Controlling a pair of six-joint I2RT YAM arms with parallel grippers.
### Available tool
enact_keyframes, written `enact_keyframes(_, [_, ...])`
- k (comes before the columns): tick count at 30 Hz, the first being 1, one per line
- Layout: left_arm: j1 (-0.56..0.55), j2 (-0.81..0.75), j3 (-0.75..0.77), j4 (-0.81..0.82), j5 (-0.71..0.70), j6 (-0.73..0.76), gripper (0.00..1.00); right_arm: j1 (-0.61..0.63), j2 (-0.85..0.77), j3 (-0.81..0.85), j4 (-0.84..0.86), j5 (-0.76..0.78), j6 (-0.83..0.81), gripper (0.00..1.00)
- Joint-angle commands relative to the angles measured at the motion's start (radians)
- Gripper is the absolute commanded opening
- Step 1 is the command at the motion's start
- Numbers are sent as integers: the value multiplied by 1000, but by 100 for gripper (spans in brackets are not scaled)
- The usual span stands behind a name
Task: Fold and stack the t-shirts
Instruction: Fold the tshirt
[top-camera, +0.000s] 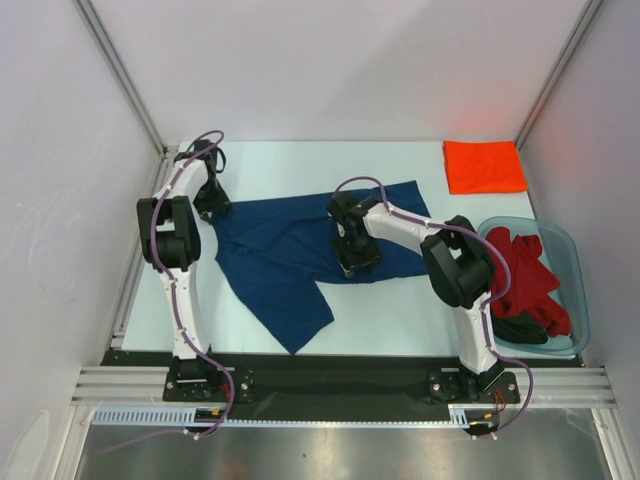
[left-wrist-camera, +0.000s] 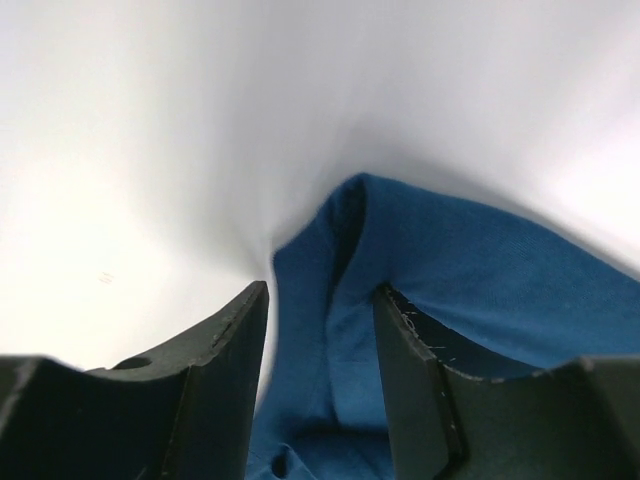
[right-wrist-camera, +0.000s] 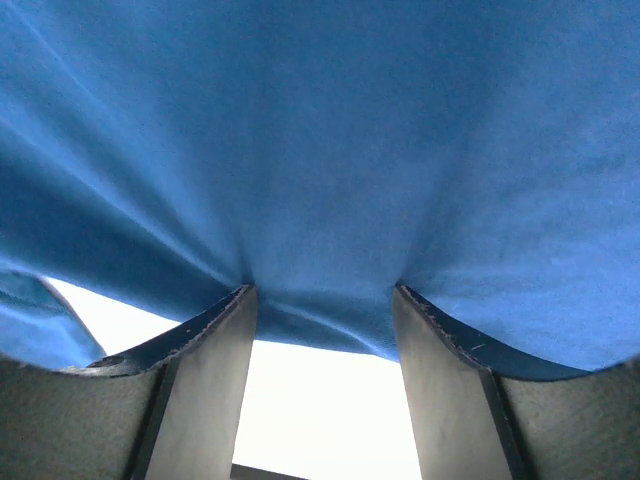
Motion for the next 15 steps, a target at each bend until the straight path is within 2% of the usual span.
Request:
enact_keyframes(1, [40, 7, 63, 38, -148, 131, 52, -36, -49, -17, -1, -55, 39, 62])
enact_keyframes(5, [32, -111, 19, 88, -67, 163, 55, -129, -64, 37, 19, -57, 70, 63])
enact_keyframes(8, [7, -221, -42, 96, -60, 154, 56, -214, -41, 105, 30, -38, 92, 64])
enact_keyframes(11, [-37, -336, -136, 116, -78, 134, 56, -297, -8, 170, 44, -23, 119, 64])
enact_keyframes(15, [-98, -467, -300, 157, -21, 105, 57, -349, 43, 264, 21, -41, 118, 63])
